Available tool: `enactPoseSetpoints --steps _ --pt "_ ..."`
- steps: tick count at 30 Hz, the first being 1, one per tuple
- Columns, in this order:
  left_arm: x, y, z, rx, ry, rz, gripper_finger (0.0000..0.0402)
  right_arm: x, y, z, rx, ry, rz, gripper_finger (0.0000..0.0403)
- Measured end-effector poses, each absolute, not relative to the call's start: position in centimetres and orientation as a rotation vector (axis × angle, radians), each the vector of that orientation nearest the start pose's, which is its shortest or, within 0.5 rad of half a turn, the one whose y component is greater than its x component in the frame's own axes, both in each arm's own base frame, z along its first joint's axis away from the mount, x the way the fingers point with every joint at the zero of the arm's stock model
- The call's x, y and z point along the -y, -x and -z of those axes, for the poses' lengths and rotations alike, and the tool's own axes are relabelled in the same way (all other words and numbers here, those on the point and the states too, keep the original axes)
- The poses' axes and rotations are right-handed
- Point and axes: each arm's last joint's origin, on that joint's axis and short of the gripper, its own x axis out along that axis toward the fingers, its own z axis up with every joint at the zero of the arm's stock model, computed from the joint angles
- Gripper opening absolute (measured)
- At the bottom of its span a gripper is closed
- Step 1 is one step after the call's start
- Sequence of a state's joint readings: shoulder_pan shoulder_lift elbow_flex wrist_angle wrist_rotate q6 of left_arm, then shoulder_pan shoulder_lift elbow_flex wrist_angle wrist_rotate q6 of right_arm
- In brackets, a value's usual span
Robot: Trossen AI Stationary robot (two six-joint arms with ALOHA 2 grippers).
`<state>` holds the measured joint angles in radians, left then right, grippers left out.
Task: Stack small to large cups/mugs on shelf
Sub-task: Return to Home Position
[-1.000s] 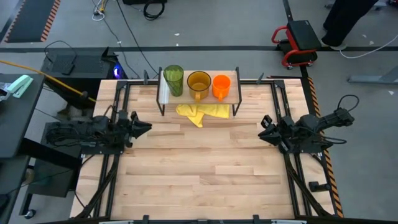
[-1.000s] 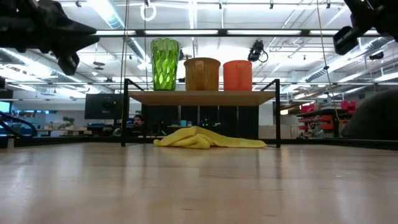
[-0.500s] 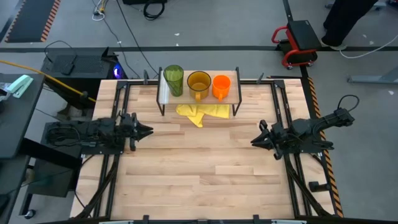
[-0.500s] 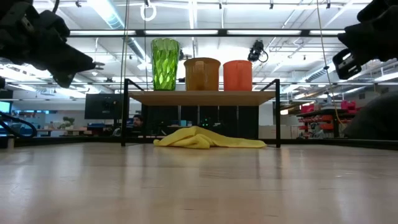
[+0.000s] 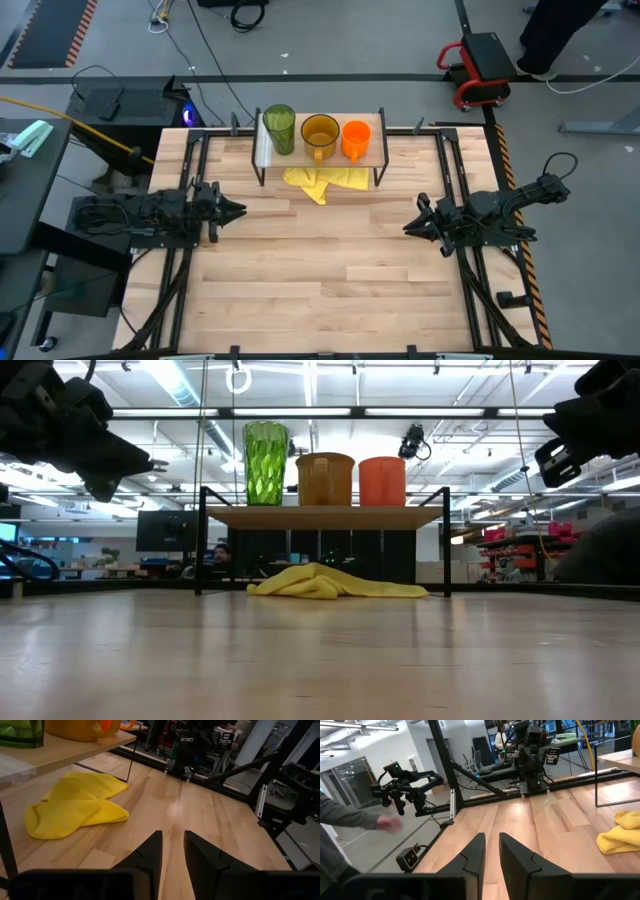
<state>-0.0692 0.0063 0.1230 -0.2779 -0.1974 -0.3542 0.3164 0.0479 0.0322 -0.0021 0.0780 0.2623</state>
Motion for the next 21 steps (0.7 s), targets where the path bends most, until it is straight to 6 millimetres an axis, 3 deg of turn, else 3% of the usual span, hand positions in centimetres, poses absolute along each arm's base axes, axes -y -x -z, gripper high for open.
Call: enactPoseSetpoints --steps 21 --pt "0.04 -8.74 -17.78 -0.136 0.331 -0.155 0.0081 -2.86 -9.46 -17.06 -0.049 -0.257 -0.235 0.0062"
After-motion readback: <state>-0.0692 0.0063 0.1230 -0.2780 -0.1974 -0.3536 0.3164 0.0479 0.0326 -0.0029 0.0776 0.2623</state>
